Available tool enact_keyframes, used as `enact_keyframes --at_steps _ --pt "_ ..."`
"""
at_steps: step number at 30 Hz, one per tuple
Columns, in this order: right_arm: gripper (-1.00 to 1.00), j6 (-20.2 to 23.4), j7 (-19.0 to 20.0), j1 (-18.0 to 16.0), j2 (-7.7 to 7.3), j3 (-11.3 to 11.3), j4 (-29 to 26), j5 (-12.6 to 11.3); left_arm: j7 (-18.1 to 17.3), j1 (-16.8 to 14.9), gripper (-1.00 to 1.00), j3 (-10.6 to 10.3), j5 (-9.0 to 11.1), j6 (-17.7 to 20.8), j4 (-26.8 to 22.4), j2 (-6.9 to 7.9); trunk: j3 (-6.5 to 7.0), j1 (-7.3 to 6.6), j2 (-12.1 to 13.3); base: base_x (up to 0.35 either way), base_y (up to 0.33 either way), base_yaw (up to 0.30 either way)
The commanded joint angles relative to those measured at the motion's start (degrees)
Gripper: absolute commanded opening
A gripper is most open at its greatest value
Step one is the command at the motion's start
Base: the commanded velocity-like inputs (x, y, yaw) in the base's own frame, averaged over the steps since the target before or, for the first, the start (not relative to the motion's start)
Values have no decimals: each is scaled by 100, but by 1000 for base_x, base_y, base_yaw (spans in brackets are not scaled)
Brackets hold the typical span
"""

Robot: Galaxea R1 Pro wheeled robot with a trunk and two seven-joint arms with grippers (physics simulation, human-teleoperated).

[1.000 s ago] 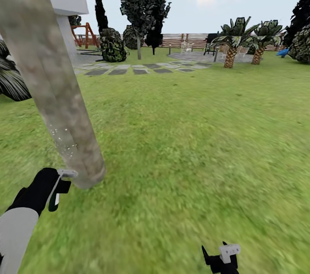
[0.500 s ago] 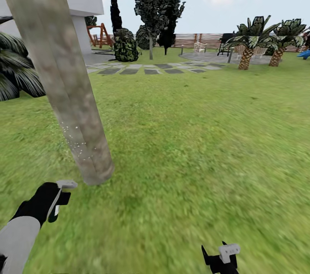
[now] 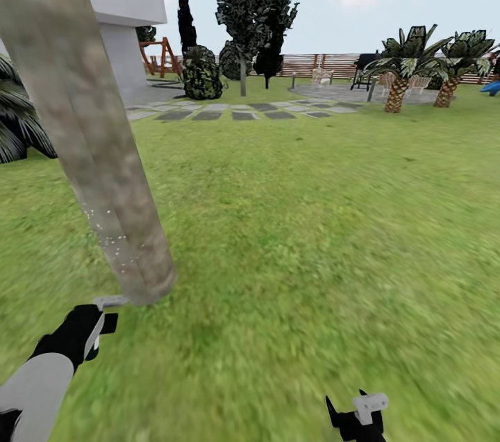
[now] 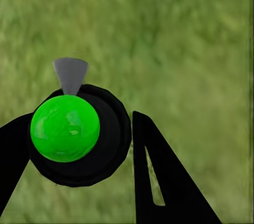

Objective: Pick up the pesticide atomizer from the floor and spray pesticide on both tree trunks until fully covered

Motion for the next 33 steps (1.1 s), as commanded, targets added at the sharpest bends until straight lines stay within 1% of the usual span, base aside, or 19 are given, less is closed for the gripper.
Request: enact_keyframes --at_steps 1,9,17,22,33 --pt "100 -16 50 -3 1 -48 4 10 -6 -4 -100 22 -39 27 -9 -7 -5 1 -2 191 -214 0" --pt "100 -16 47 -4 1 -48 4 10 -2 -1 -100 26 -45 27 -23 -13 -5 1 -2 136 -242 12" --pt "100 -16 47 -5 1 -43 4 10 0 -3 -100 22 -45 27 -28 -13 -5 1 -2 5 -275 252" --pt "100 -16 48 -3 1 -46 4 10 0 -4 -100 22 -45 27 -43 -13 -5 1 -2 99 -271 233" --pt "100 -16 50 -2 1 -43 4 10 -2 -4 -100 31 -54 27 -43 -13 -5 1 -2 165 -252 9"
